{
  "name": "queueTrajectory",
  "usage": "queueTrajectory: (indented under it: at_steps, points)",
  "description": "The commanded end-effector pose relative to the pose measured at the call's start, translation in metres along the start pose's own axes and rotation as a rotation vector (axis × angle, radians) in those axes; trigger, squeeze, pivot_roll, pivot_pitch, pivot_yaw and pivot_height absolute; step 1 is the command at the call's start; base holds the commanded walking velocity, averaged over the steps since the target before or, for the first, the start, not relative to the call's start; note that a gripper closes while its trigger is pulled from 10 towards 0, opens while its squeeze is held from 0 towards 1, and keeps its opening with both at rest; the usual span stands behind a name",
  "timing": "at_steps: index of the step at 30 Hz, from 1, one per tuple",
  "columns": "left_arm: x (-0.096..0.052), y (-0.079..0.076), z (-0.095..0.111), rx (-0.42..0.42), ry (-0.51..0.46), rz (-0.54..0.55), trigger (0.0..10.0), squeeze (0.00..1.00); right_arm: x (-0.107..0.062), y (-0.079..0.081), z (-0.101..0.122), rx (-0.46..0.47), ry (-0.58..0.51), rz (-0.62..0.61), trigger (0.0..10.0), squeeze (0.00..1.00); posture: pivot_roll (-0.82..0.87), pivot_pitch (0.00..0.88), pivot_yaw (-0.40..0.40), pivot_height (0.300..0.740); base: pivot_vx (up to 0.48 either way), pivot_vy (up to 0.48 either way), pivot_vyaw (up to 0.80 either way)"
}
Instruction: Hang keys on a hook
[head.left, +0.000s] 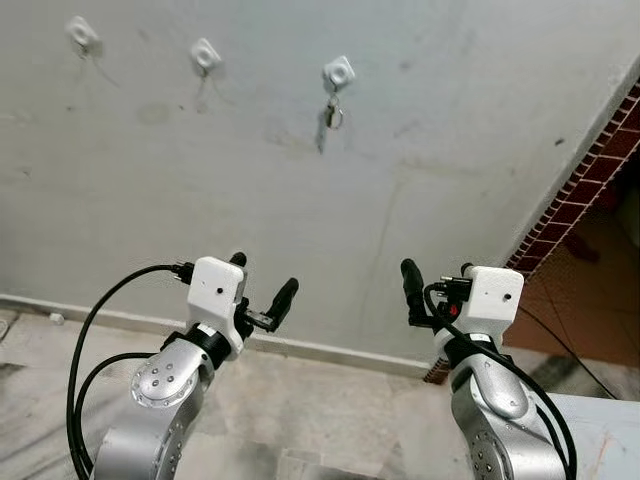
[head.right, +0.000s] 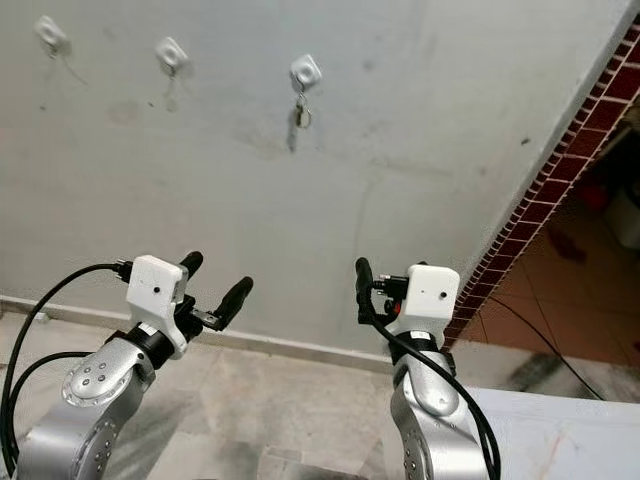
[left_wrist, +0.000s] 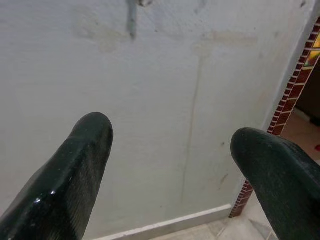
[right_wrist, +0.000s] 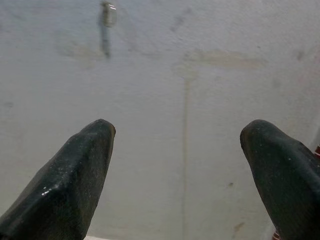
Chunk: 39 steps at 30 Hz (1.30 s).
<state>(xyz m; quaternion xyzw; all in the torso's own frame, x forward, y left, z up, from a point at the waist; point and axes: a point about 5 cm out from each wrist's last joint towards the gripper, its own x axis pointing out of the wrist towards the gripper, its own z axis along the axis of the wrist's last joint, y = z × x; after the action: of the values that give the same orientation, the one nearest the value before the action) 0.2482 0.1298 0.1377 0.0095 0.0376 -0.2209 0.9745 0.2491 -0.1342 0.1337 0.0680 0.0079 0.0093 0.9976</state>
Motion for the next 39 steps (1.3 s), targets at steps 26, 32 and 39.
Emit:
queueTrajectory:
  at_steps: [26, 32, 39]
  points:
    - [0.006, 0.000, 0.003, 0.013, -0.001, -0.024, 10.0, 0.00, 0.004, 0.000, 0.008, 0.005, -0.026, -0.005, 10.0, 0.00, 0.14, 0.053, -0.092, 0.740, 0.000, 0.399, 0.00]
    - [0.009, -0.003, 0.003, 0.026, -0.006, -0.021, 10.0, 0.00, 0.005, -0.002, 0.008, 0.000, -0.017, -0.020, 10.0, 0.00, 0.13, 0.048, -0.088, 0.740, 0.000, 0.000, -0.13]
    - [0.013, -0.001, 0.004, -0.001, -0.009, 0.031, 10.0, 0.00, 0.005, -0.004, 0.008, -0.001, -0.017, -0.027, 10.0, 0.00, 0.13, 0.049, -0.087, 0.740, 0.000, 0.000, -0.80]
